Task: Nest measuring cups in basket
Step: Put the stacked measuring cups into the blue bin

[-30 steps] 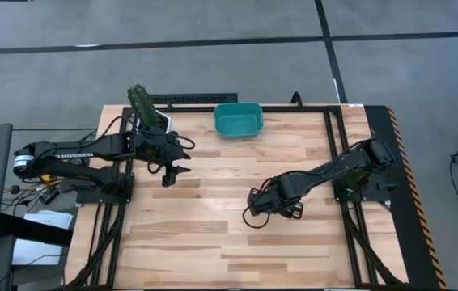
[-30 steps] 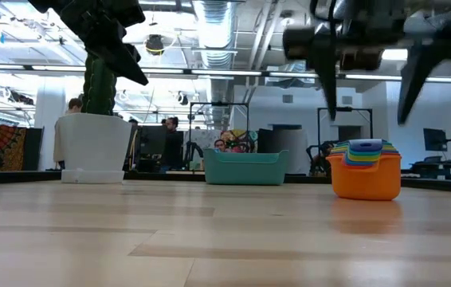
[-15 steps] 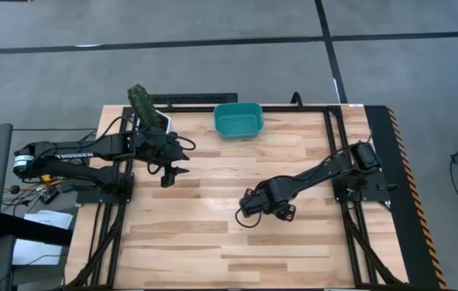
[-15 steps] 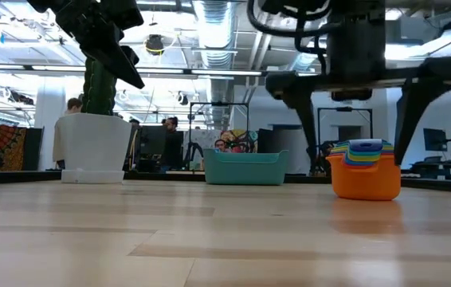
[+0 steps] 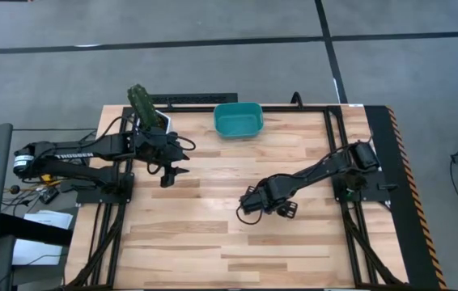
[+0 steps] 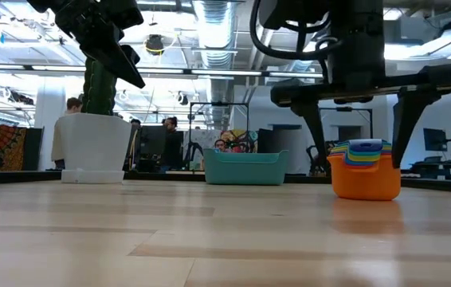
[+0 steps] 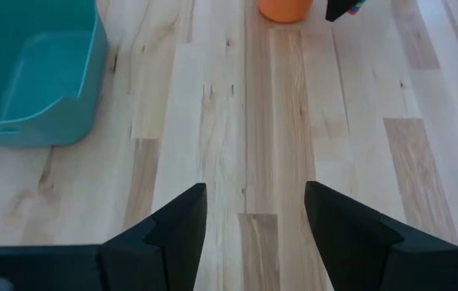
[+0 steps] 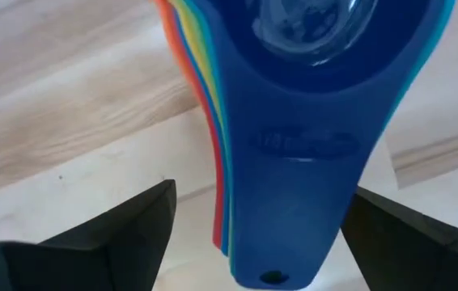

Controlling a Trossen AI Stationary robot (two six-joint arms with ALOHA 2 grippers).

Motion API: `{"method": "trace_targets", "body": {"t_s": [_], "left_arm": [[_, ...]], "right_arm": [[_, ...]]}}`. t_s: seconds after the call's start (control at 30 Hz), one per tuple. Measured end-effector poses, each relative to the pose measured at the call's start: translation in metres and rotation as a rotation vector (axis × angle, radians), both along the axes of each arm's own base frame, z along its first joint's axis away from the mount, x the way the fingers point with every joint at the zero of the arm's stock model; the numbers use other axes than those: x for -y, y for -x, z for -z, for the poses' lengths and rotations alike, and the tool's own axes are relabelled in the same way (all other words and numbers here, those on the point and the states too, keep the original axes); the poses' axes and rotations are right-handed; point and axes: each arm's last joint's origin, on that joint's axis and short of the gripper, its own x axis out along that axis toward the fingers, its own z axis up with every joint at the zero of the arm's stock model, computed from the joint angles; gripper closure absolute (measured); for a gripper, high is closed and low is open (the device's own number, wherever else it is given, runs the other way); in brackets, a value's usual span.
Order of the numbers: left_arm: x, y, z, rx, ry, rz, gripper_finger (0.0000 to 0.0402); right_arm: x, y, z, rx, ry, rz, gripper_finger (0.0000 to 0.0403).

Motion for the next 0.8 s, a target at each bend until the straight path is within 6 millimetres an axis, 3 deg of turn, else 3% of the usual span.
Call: {"method": "trace_targets", "body": {"t_s": [0.8], "left_arm": [[0.0000, 0.0000, -0.0001, 0.000, -0.005, 0.004, 0.0202]], "right_arm": [[0.0071, -0.0009, 0.0000, -0.010, -0.003, 0.013, 0.0190]]}}
